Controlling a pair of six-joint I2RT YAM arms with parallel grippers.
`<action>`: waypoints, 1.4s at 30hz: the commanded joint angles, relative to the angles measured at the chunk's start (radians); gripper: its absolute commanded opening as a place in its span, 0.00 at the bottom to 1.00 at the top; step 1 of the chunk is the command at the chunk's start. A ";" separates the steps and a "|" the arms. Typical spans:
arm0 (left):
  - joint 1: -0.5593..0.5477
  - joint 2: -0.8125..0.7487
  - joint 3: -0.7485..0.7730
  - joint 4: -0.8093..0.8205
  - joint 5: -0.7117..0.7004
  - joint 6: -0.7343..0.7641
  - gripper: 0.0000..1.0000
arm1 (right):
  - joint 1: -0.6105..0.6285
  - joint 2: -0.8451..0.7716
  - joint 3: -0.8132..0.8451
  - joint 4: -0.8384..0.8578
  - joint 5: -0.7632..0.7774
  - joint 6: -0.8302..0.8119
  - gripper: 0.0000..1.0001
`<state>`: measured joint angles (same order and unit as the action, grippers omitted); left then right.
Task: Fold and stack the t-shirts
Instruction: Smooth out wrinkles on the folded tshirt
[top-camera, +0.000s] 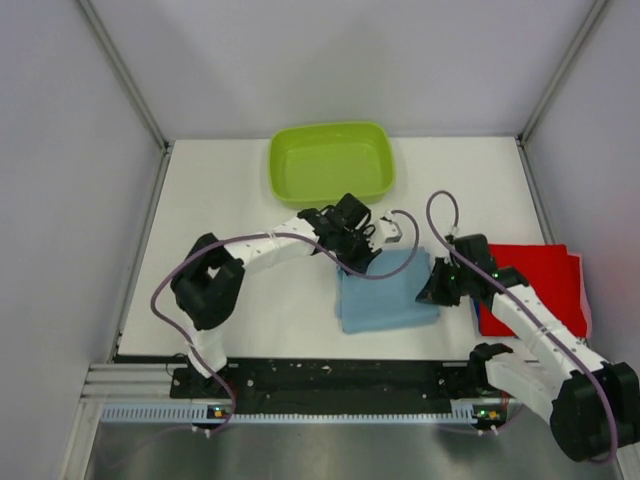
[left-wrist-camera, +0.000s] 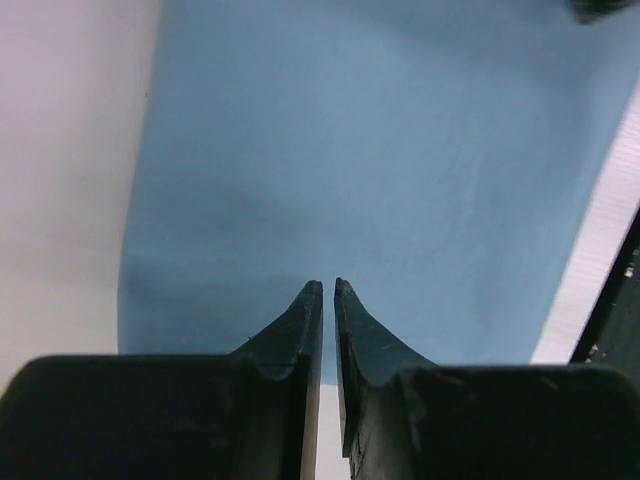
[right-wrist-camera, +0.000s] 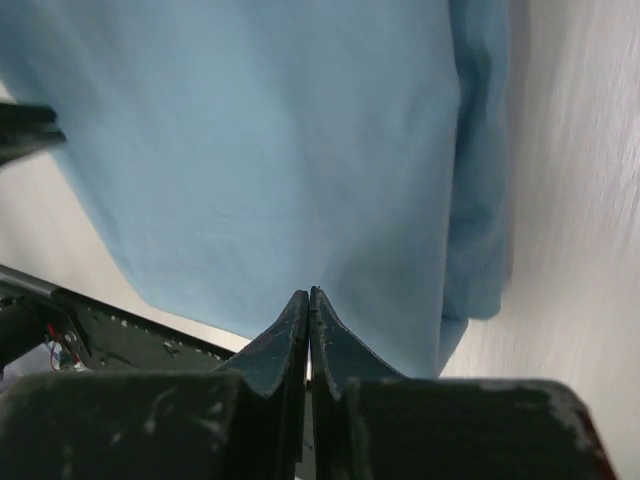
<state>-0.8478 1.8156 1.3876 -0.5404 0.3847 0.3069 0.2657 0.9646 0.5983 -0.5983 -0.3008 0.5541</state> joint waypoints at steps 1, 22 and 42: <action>0.096 0.098 0.019 0.077 0.019 -0.069 0.13 | 0.023 -0.040 -0.084 -0.021 -0.001 0.165 0.00; 0.185 0.016 0.119 -0.013 -0.046 0.018 0.20 | 0.033 0.029 0.112 -0.153 0.138 0.128 0.00; -0.109 -0.047 -0.329 0.008 -0.023 0.149 0.18 | -0.094 0.141 -0.163 0.134 0.054 0.170 0.00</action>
<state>-0.9642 1.7611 1.0573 -0.5438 0.4015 0.4141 0.1852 1.1137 0.4389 -0.5117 -0.3061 0.7353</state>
